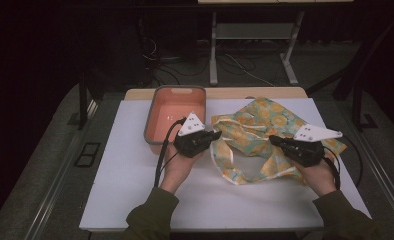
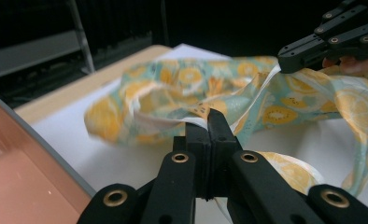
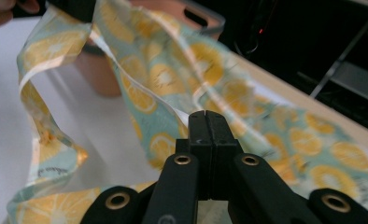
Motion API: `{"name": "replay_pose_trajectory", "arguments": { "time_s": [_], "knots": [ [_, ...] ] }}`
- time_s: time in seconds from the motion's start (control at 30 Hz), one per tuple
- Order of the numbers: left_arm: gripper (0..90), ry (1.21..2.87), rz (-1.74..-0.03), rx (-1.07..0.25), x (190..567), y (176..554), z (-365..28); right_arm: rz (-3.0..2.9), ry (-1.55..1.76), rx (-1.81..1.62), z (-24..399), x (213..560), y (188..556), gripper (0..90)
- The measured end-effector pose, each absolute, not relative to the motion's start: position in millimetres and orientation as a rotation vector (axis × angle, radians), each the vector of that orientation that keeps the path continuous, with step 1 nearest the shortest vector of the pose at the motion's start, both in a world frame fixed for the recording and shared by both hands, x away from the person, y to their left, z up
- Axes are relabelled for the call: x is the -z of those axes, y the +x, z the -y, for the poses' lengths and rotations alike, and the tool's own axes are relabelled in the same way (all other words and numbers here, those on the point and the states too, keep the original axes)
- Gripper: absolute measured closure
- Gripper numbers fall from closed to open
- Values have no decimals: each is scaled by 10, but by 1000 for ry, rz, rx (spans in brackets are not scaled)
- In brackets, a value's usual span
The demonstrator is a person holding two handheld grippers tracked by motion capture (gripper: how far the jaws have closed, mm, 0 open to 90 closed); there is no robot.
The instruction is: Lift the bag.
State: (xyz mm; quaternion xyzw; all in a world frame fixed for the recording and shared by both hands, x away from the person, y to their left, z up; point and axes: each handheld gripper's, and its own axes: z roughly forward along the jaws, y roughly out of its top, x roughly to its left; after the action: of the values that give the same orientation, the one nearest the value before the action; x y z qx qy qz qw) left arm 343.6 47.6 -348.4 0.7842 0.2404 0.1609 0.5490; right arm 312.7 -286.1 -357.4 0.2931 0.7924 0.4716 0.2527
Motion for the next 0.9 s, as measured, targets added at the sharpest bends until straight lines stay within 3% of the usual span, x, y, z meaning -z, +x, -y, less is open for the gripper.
{"name": "replay_pose_trajectory", "arguments": {
  "time_s": [0.33,0.9],
  "knots": [
    [892,1773,-552,-407,3230,3481,-499,-2020,798,-1389,2920,3224,3200,900],
    [885,1878,-645,-327,3652,3832,-298,-2161,979,-1292,3003,3768,3555,900]
  ]
}}
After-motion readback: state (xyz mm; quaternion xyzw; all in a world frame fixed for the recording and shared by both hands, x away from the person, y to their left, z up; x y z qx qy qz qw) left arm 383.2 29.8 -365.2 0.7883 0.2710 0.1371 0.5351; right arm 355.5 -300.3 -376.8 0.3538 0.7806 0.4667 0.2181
